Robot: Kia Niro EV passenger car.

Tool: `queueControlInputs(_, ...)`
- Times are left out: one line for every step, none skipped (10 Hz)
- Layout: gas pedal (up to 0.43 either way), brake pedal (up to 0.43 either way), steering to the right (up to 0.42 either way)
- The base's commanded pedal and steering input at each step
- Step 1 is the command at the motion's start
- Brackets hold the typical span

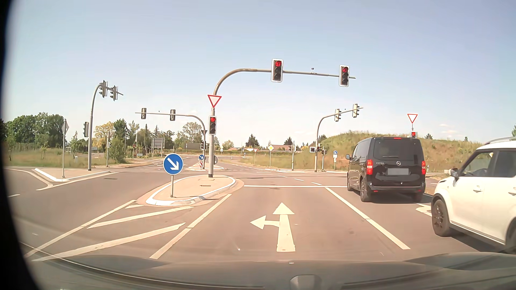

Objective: Follow the waypoints while adhering to traffic rules and regulations

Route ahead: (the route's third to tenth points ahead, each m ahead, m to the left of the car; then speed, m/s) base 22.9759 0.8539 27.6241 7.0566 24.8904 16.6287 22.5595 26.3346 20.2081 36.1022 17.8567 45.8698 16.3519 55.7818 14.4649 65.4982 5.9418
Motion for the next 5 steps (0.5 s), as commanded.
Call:
queueControlInputs(0.0, 0.274, 0.004)
queueControlInputs(0.0, 0.28, 0.004)
queueControlInputs(0.0, 0.28, 0.004)
queueControlInputs(0.0, 0.28, 0.004)
queueControlInputs(0.0, 0.274, 0.004)
